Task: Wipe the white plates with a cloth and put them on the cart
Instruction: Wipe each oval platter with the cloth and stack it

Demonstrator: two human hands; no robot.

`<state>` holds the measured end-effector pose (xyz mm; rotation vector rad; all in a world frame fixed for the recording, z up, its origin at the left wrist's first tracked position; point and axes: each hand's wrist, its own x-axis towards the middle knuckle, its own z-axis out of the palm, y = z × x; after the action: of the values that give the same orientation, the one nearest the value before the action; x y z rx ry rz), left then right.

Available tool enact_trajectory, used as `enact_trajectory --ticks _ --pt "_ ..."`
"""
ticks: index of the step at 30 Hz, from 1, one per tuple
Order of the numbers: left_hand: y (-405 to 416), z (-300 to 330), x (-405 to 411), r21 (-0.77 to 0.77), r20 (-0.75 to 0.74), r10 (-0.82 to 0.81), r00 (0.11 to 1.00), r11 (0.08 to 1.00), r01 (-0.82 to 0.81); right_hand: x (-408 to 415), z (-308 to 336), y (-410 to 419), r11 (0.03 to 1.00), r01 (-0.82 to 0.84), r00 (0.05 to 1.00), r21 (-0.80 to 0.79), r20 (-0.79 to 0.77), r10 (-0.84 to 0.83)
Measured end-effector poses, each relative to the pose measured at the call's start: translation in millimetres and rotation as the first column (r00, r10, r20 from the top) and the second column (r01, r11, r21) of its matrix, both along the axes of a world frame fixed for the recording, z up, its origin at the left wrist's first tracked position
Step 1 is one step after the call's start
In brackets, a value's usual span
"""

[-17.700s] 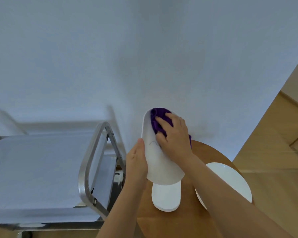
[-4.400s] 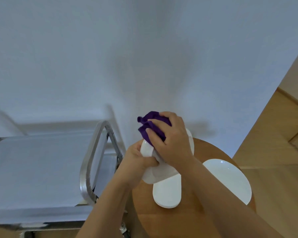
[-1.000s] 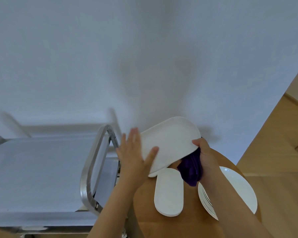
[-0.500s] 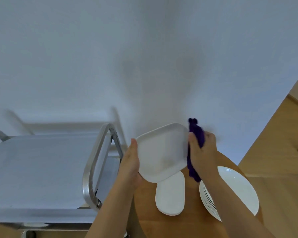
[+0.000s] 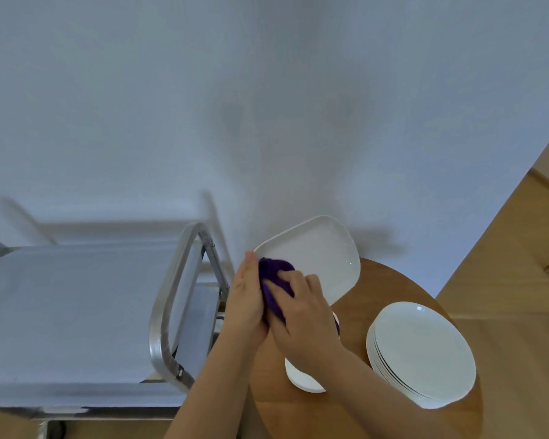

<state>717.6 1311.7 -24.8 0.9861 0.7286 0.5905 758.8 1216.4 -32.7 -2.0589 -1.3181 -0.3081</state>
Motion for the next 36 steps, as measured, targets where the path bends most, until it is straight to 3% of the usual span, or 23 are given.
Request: enact_trajectory --ticks 3,6,10,15,21,29,33,36 --pt "5 -5 -6 -0.104 -0.045 0.03 0.999 0.994 -0.034 8 -13 -11 0.987 -0.137 0.986 -0.078 0.084 0.144" --pt "9 -13 -12 -0.089 -0.06 0.028 0.998 0.995 -0.034 20 -27 -22 0.972 -0.201 0.964 -0.123 0.154 0.218" --pt "22 -33 -21 0.012 -0.203 0.042 0.978 0.999 -0.041 52 -45 -27 0.986 -0.045 0.987 -0.159 0.145 0.069" --pt "37 -71 -22 -0.11 -0.334 0.038 0.942 0.991 -0.079 88 -72 -22 0.897 0.215 0.975 -0.387 0.035 -0.218" --pt "70 -125 -2 -0.25 -0.52 0.21 0.828 0.889 -0.383 87 -119 -16 0.889 0.315 0.887 -0.332 -0.229 -0.4" --pt "105 -211 65 -0.156 -0.617 0.256 0.744 0.887 -0.435 66 -156 -5 0.877 0.354 0.689 -0.325 -0.543 -0.479" --pt "119 -238 96 -0.006 -0.723 0.213 0.657 0.949 -0.315 64 -172 -5 0.869 0.361 0.647 -0.339 -0.58 -0.495" --pt "125 -255 112 0.059 -0.694 0.244 0.678 0.957 -0.285 62 -182 -7 0.854 0.373 0.588 -0.362 -0.62 -0.519"
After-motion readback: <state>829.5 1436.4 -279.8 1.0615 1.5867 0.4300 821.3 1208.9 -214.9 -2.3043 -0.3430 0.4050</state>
